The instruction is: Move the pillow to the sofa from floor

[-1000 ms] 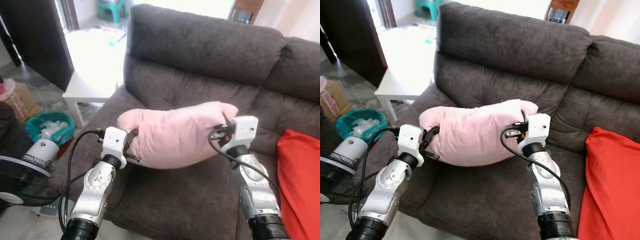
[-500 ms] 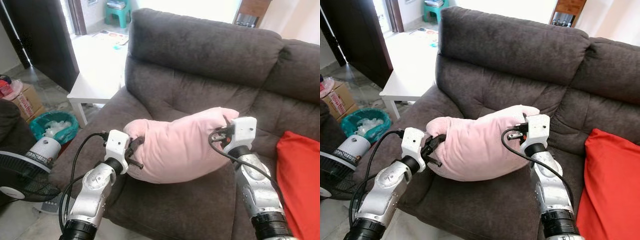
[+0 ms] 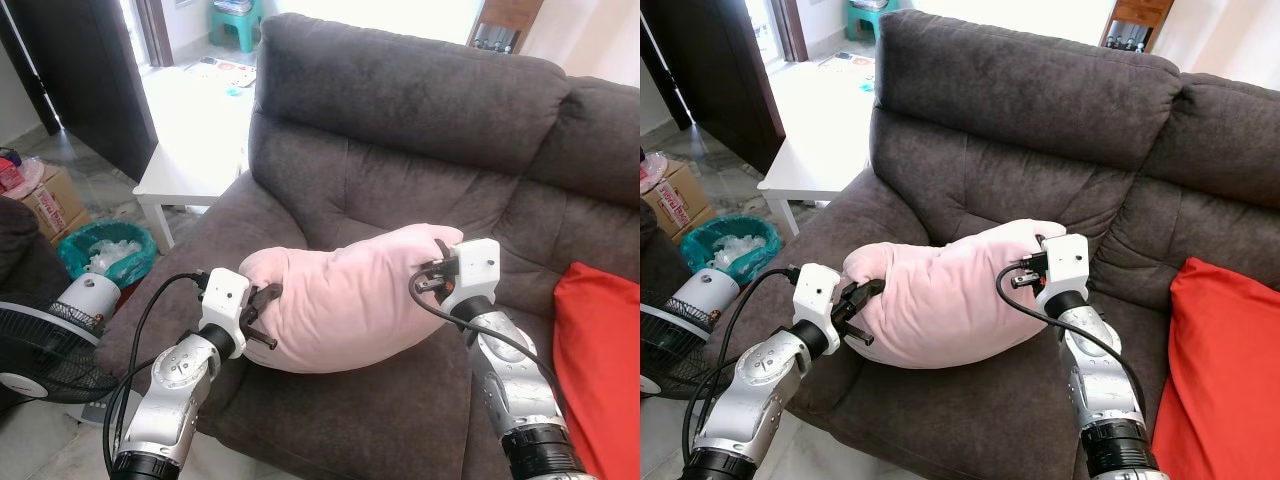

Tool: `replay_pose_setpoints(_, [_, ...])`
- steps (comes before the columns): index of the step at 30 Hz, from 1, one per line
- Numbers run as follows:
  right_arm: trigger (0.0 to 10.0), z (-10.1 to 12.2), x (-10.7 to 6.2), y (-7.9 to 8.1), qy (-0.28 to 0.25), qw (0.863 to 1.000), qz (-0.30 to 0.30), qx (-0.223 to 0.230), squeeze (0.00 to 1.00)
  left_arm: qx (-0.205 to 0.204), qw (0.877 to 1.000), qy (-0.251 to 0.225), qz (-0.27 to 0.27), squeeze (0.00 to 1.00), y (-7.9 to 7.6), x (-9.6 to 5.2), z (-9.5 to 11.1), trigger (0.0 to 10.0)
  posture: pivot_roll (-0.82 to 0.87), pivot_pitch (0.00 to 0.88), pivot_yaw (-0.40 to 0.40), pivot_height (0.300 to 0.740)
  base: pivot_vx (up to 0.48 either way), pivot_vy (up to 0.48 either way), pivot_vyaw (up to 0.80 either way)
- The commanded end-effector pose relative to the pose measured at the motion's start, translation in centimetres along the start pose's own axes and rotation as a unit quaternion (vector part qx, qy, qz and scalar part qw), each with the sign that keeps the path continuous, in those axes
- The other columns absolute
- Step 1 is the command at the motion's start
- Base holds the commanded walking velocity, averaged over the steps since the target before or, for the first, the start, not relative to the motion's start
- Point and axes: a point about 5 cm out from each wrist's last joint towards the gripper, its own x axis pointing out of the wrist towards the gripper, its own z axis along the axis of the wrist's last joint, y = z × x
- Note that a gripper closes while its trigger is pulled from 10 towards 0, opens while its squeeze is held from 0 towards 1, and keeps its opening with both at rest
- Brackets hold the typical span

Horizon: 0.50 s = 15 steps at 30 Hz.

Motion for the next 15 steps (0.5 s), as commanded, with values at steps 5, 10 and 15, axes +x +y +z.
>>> replay_pose_setpoints(5, [10.0, 1.21, 0.75, 1.16, -0.026, 0.999, 0.031, -0.006, 1.00, 0.007, 0.999, -0.022, -0.047, 0.00, -1.68, 0.55, 1.24, 10.0, 0.12, 0.052, -0.104, 0.740, 0.000, 0.000, 0.00])
replay_pose_setpoints(10, [10.0, 1.22, 0.77, 0.95, -0.028, 0.999, 0.020, -0.007, 1.00, 0.009, 0.999, -0.016, -0.043, 0.00, -1.44, 0.42, 0.92, 10.0, 0.13, 0.056, -0.102, 0.740, 0.000, 0.000, 0.00])
replay_pose_setpoints(15, [10.0, 1.39, 0.78, 0.63, -0.032, 0.999, 0.013, -0.009, 1.00, 0.011, 0.999, -0.010, -0.029, 0.00, -1.06, 0.25, 0.58, 10.0, 0.12, 0.056, -0.101, 0.740, 0.000, 0.000, 0.00])
